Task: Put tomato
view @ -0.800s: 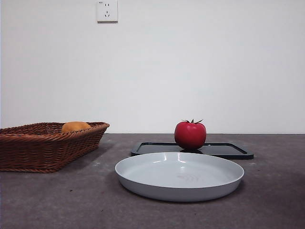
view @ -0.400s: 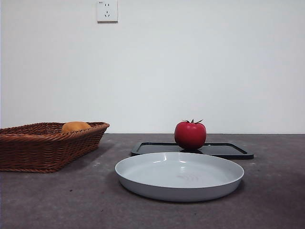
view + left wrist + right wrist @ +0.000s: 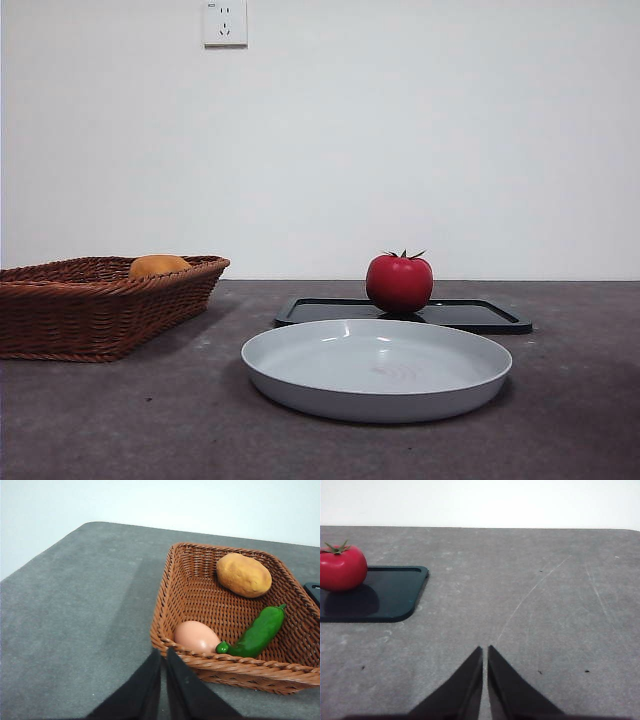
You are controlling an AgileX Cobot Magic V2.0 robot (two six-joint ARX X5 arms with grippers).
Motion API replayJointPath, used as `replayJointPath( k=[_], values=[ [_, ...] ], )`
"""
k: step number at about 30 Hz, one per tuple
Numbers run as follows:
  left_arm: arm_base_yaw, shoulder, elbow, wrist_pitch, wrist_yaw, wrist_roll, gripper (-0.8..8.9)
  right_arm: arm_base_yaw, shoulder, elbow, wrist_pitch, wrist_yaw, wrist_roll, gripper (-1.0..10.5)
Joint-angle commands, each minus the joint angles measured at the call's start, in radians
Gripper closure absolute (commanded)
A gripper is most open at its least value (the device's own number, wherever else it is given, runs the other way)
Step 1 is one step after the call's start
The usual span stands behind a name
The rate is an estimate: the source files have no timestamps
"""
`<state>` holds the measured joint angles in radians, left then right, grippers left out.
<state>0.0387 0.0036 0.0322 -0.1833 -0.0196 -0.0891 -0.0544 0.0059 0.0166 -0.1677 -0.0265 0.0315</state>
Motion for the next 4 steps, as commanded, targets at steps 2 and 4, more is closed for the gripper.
replayJointPath(
  k=[2, 4],
  values=[
    [-0.001, 0.0, -0.02, -0.004, 0.0, -0.002, 7.95, -0.001, -0.002, -0.005, 0.01, 0.0, 0.012, 9.4],
    [-0.001, 0.0, -0.02, -0.004, 0.0, -0.002, 7.95, -0.001, -0.002, -0.005, 0.01, 0.0, 0.012, 9.4]
  ],
)
